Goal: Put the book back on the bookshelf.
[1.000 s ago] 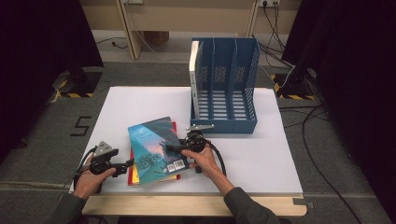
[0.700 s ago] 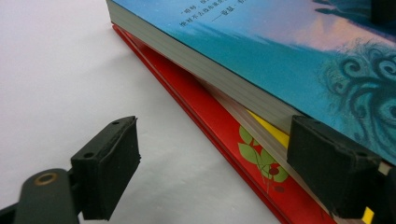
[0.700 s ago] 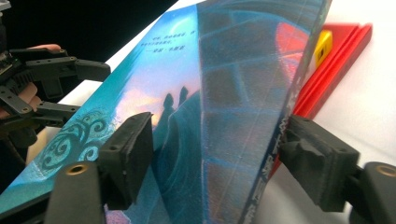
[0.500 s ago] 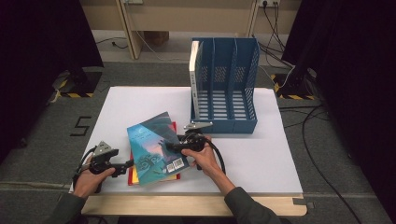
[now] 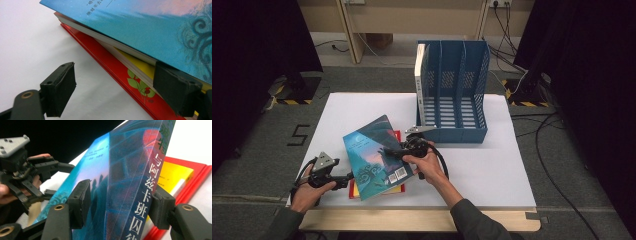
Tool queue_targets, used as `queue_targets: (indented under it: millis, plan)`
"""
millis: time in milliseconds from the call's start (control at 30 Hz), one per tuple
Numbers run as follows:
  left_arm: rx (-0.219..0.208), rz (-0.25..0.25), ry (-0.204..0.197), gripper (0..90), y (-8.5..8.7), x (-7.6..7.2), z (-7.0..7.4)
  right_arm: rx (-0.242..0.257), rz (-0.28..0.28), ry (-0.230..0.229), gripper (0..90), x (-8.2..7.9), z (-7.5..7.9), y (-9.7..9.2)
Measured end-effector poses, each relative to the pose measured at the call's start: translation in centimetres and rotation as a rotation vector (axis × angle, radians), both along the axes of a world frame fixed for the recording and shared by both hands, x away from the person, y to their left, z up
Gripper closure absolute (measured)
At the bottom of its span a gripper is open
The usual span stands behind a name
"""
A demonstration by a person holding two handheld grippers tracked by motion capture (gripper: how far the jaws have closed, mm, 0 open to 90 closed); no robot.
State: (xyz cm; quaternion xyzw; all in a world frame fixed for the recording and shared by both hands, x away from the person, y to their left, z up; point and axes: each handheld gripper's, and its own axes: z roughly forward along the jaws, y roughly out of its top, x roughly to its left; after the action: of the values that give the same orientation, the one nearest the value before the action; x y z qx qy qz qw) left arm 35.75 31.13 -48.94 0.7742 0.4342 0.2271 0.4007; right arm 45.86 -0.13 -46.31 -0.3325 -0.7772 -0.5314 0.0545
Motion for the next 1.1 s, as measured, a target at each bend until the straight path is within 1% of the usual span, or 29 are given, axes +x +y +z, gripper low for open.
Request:
queue_targets:
  millis: [67, 233, 267, 300, 367, 400, 433, 500, 567, 600, 633, 667, 733, 767, 800, 867, 933, 967, 1033, 1067, 1100]
  plan:
    - [-0.001, 0.000, 0.000, 17.6, 0.0, 0.0, 0.0, -0.017, -0.008, 0.006, 44.3, -0.1, 0.0, 0.1]
    - [-0.006, 0.001, 0.002, 16.9, 0.1, 0.1, -0.1, -0.006, -0.015, 0.022, 46.7, 0.0, 0.0, 0.0]
    - [-0.006, 0.002, 0.002, 16.2, 0.1, 0.1, -0.1, -0.010, -0.007, 0.021, 46.8, 0.0, 0.0, 0.0]
    - [-0.006, 0.003, 0.001, 15.7, 0.1, 0.1, -0.1, -0.005, -0.002, 0.034, 47.4, 0.0, 0.0, 0.0]
    - [-0.004, 0.005, -0.002, 15.6, 0.1, 0.1, -0.1, 0.012, 0.012, 0.074, 48.1, 0.1, -0.1, -0.1]
    - [-0.004, 0.005, -0.002, 15.6, 0.1, 0.1, -0.1, 0.004, 0.008, 0.080, 48.1, 0.0, -0.2, 0.0]
    - [-0.004, 0.004, -0.002, 15.6, 0.1, 0.1, -0.1, 0.000, 0.008, 0.071, 48.1, 0.0, -0.3, 0.0]
    - [-0.004, 0.005, -0.003, 15.6, 0.1, 0.1, -0.1, 0.006, 0.015, 0.086, 48.3, 0.1, -0.3, 0.0]
    - [-0.003, 0.003, -0.003, 15.4, 0.1, 0.1, -0.1, 0.004, 0.020, 0.092, 48.2, 0.2, -0.4, 0.0]
    - [-0.003, 0.003, -0.004, 15.4, 0.1, 0.1, -0.1, 0.010, 0.024, 0.109, 48.3, 0.2, -0.5, 0.1]
    - [-0.002, 0.002, -0.005, 15.3, 0.1, 0.1, -0.1, 0.009, 0.031, 0.111, 48.3, 0.3, -0.7, 0.2]
    - [-0.002, 0.003, -0.004, 15.1, 0.1, 0.1, -0.1, -0.008, 0.035, 0.105, 48.3, 0.2, -0.8, 0.4]
    - [-0.005, 0.002, -0.004, 15.1, 0.1, 0.1, -0.1, -0.020, 0.045, 0.122, 48.8, 0.0, -1.1, 0.8]
    - [-0.005, 0.001, -0.004, 15.1, 0.1, 0.1, -0.1, -0.027, 0.043, 0.111, 49.4, 0.0, -1.3, 0.9]
    - [-0.006, 0.000, -0.004, 15.1, 0.1, 0.1, -0.1, -0.029, 0.041, 0.110, 50.1, 0.0, -1.3, 0.9]
    - [-0.010, 0.001, -0.001, 15.1, 0.1, 0.1, -0.1, -0.011, 0.030, 0.121, 53.6, 0.0, -1.4, 0.7]
    - [-0.014, -0.001, 0.007, 14.8, 0.2, 0.2, -0.1, 0.028, 0.009, 0.144, 58.3, 0.1, -1.5, 0.4]
    - [-0.021, 0.001, 0.014, 14.6, 0.2, 0.2, -0.1, 0.050, 0.002, 0.143, 61.0, 0.1, -1.6, 0.3]
    - [-0.037, 0.017, 0.027, 14.9, 0.3, 0.5, -0.3, 0.078, 0.000, 0.146, 66.3, 0.0, -1.4, 0.0]
    - [-0.045, 0.023, 0.032, 14.9, 0.4, 0.6, -0.4, 0.087, 0.010, 0.126, 66.4, 0.0, -1.2, 0.0]
    - [-0.052, 0.029, 0.039, 14.9, 0.5, 0.8, -0.4, 0.083, 0.014, 0.116, 66.6, -0.1, -0.9, 0.0]
